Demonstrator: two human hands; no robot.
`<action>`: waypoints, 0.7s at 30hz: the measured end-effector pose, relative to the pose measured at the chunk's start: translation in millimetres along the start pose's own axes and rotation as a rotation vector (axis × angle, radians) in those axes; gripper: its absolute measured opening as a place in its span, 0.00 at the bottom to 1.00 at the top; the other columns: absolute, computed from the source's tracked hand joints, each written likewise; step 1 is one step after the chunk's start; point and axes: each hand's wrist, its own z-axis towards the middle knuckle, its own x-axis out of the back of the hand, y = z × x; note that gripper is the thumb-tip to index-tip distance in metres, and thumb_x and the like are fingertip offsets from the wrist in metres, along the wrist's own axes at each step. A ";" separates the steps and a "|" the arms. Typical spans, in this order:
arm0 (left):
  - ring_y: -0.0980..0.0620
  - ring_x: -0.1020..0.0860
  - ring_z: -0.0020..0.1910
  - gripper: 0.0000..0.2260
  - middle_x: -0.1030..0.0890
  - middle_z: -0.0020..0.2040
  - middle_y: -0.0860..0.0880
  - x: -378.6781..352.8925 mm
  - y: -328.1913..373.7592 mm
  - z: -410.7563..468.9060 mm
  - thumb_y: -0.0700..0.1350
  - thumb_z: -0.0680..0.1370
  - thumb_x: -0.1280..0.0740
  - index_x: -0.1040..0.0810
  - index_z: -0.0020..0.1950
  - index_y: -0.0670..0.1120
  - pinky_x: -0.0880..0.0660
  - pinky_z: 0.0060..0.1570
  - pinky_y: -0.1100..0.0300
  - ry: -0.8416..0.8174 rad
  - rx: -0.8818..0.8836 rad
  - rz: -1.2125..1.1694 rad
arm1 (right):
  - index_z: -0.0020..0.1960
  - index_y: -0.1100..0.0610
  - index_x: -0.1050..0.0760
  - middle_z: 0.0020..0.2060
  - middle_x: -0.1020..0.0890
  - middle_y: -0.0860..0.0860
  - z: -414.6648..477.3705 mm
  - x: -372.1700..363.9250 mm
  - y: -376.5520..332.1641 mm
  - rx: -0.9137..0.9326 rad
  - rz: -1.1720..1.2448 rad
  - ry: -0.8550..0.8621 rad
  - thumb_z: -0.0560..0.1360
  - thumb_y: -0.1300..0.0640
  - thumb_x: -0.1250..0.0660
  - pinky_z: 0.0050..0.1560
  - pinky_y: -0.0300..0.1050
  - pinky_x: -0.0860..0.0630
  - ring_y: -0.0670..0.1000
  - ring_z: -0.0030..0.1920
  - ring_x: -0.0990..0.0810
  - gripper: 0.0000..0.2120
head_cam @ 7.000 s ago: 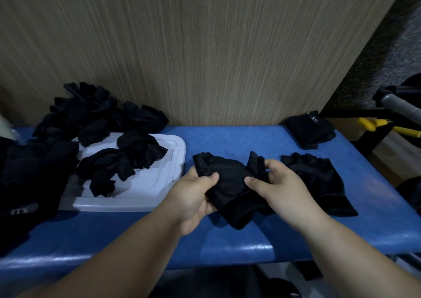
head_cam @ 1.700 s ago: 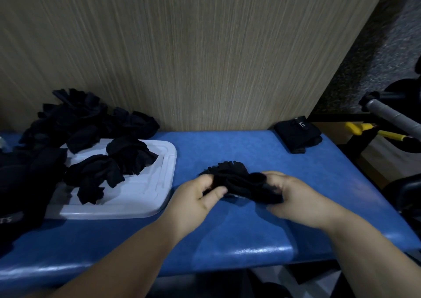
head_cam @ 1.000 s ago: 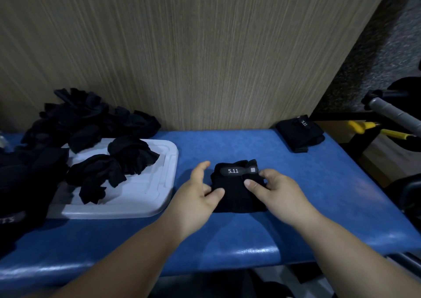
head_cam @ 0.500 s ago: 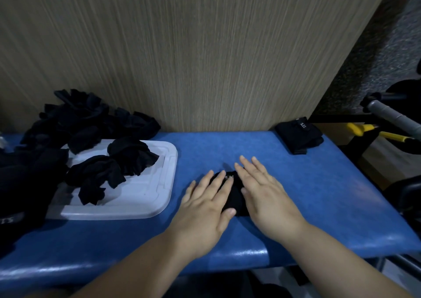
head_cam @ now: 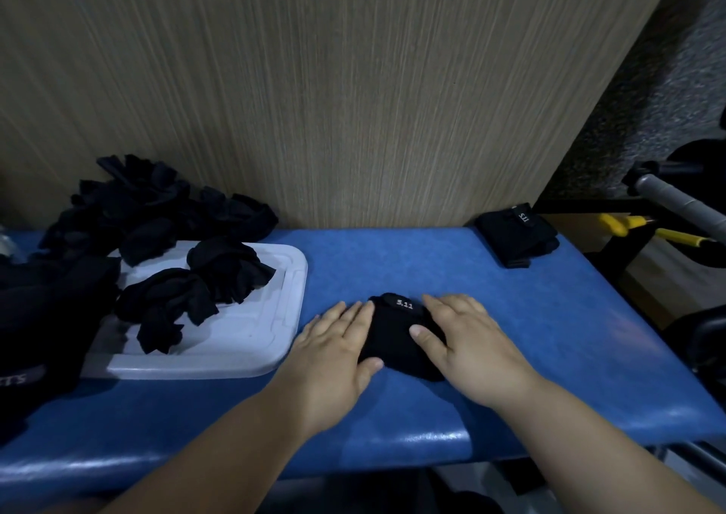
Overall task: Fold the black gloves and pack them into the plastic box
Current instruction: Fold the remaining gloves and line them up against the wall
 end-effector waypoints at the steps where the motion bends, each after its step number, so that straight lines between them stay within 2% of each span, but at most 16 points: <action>1: 0.56 0.56 0.77 0.29 0.54 0.79 0.56 0.3 -2.2 0.5 0.55 0.83 0.47 0.58 0.79 0.52 0.58 0.74 0.60 0.052 0.032 -0.031 | 0.74 0.54 0.36 0.67 0.30 0.49 -0.4 2.7 0.1 -0.029 -0.002 0.025 0.80 0.40 0.47 0.71 0.43 0.42 0.51 0.71 0.39 0.28; 4: 0.52 0.42 0.73 0.26 0.37 0.74 0.53 2.6 -4.1 1.6 0.51 0.82 0.43 0.45 0.78 0.48 0.46 0.71 0.61 0.246 0.105 -0.121 | 0.64 0.53 0.27 0.57 0.22 0.50 -2.9 10.7 -1.3 -0.094 0.015 0.063 0.78 0.39 0.43 0.62 0.46 0.32 0.53 0.63 0.29 0.23; 6: 0.50 0.33 0.64 0.19 0.27 0.62 0.51 6.1 -0.3 1.3 0.51 0.81 0.41 0.35 0.71 0.48 0.37 0.66 0.59 0.338 0.141 -0.179 | 0.62 0.52 0.26 0.54 0.20 0.49 -5.5 14.0 -3.6 -0.126 0.048 0.055 0.77 0.39 0.40 0.56 0.45 0.29 0.53 0.59 0.25 0.22; 8: 0.51 0.26 0.52 0.12 0.23 0.49 0.52 10.1 4.6 0.6 0.53 0.81 0.43 0.31 0.61 0.50 0.29 0.55 0.56 0.312 0.189 -0.254 | 0.59 0.49 0.26 0.49 0.18 0.46 -7.5 14.1 -4.8 -0.158 0.117 0.018 0.75 0.37 0.38 0.51 0.44 0.26 0.50 0.53 0.22 0.21; 10: 0.52 0.24 0.45 0.11 0.22 0.43 0.53 12.6 8.9 0.1 0.56 0.81 0.46 0.31 0.55 0.51 0.27 0.48 0.55 0.231 0.226 -0.310 | 0.55 0.46 0.25 0.41 0.17 0.43 -7.3 11.2 -3.5 -0.171 0.186 -0.006 0.73 0.34 0.38 0.48 0.46 0.23 0.46 0.47 0.20 0.19; 11: 0.53 0.24 0.45 0.12 0.22 0.42 0.54 13.6 10.6 -0.4 0.58 0.81 0.46 0.32 0.55 0.52 0.26 0.47 0.56 0.206 0.241 -0.347 | 0.53 0.45 0.24 0.38 0.17 0.43 -7.5 10.1 -3.2 -0.180 0.221 -0.012 0.72 0.34 0.37 0.47 0.47 0.22 0.44 0.45 0.20 0.18; 14: 0.58 0.23 0.41 0.19 0.23 0.38 0.55 17.4 14.2 -0.9 0.59 0.79 0.41 0.35 0.65 0.52 0.28 0.41 0.63 0.155 0.269 -0.507 | 0.48 0.45 0.24 0.35 0.16 0.42 -7.0 6.4 -2.9 -0.201 0.294 -0.018 0.71 0.35 0.35 0.44 0.47 0.22 0.42 0.41 0.19 0.16; 18: 0.66 0.23 0.43 0.27 0.20 0.44 0.59 20.8 15.1 1.3 0.52 0.77 0.32 0.39 0.72 0.53 0.30 0.37 0.76 0.127 0.318 -0.784 | 0.50 0.45 0.24 0.39 0.16 0.44 -7.1 4.0 -1.6 -0.229 0.399 -0.042 0.70 0.34 0.35 0.47 0.47 0.21 0.43 0.43 0.19 0.17; 20: 0.64 0.20 0.44 0.26 0.17 0.46 0.58 20.8 16.6 2.0 0.48 0.77 0.31 0.38 0.72 0.53 0.28 0.39 0.75 0.131 0.341 -0.988 | 0.51 0.45 0.24 0.40 0.17 0.42 -6.1 3.8 -1.3 -0.237 0.451 -0.047 0.71 0.33 0.36 0.47 0.44 0.22 0.42 0.43 0.19 0.18; 21: 0.60 0.18 0.46 0.26 0.16 0.48 0.55 20.1 18.0 2.1 0.46 0.76 0.30 0.37 0.72 0.52 0.27 0.44 0.72 0.137 0.353 -1.088 | 0.52 0.45 0.24 0.40 0.17 0.42 -5.7 5.2 -2.3 -0.235 0.475 -0.033 0.71 0.33 0.37 0.46 0.42 0.23 0.42 0.44 0.19 0.19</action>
